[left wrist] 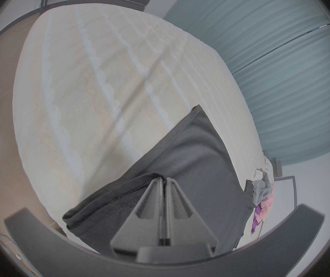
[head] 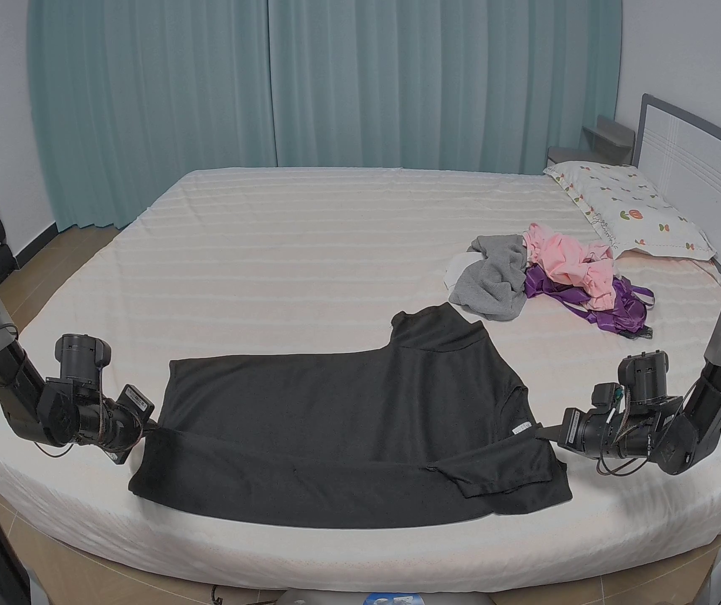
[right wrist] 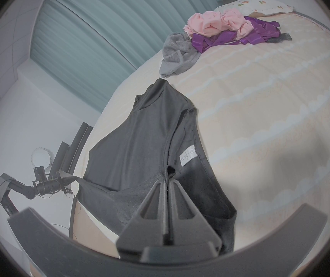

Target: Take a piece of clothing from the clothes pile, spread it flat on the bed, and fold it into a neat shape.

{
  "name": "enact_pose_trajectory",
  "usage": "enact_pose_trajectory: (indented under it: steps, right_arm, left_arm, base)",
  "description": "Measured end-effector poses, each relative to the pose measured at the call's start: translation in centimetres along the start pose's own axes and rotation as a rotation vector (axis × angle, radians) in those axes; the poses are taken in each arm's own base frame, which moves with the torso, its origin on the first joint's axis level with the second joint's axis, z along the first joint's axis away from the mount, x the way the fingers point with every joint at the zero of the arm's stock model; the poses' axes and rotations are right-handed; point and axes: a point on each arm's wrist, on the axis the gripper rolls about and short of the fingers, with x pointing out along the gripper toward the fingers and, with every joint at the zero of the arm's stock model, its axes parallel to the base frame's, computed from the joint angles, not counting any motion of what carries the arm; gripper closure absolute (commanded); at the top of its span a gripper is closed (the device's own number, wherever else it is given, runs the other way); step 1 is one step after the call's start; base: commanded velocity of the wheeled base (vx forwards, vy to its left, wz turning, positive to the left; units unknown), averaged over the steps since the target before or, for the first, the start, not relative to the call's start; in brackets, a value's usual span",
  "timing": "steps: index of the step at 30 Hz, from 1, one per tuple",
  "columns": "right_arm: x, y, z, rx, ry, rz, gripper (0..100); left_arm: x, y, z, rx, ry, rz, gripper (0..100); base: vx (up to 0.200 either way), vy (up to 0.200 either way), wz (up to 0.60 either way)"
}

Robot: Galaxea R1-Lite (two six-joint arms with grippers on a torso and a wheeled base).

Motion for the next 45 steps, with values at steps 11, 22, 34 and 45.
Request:
enact_pose_trajectory:
  steps: [11,22,34,45]
  right_arm:
    - [0.3,0.5,1.2,0.011,-0.045,0.016,100]
    - [1.6,0.3,1.9,0.015,-0.051,0.017,100]
    - [3.4,-0.3,2.1,0.038,-0.037,0.011,0]
    - [2.5,0.8,1.5,0.083,-0.033,0.031,0]
  left_arm:
    - [0.1,0.2,0.6,-0.015,-0.013,0.004,100]
    - [1.0,0.3,0.8,-0.023,-0.008,0.011,100]
    - [2.3,0.7,0.6,-0.025,0.009,0.032,0]
    - [2.3,0.7,0.7,-0.064,0.012,0.030,0]
  base:
    - [0.000,0.000,0.00]
    - [0.000,0.000,0.00]
    - [0.000,0.000,0.00]
    - [0.000,0.000,0.00]
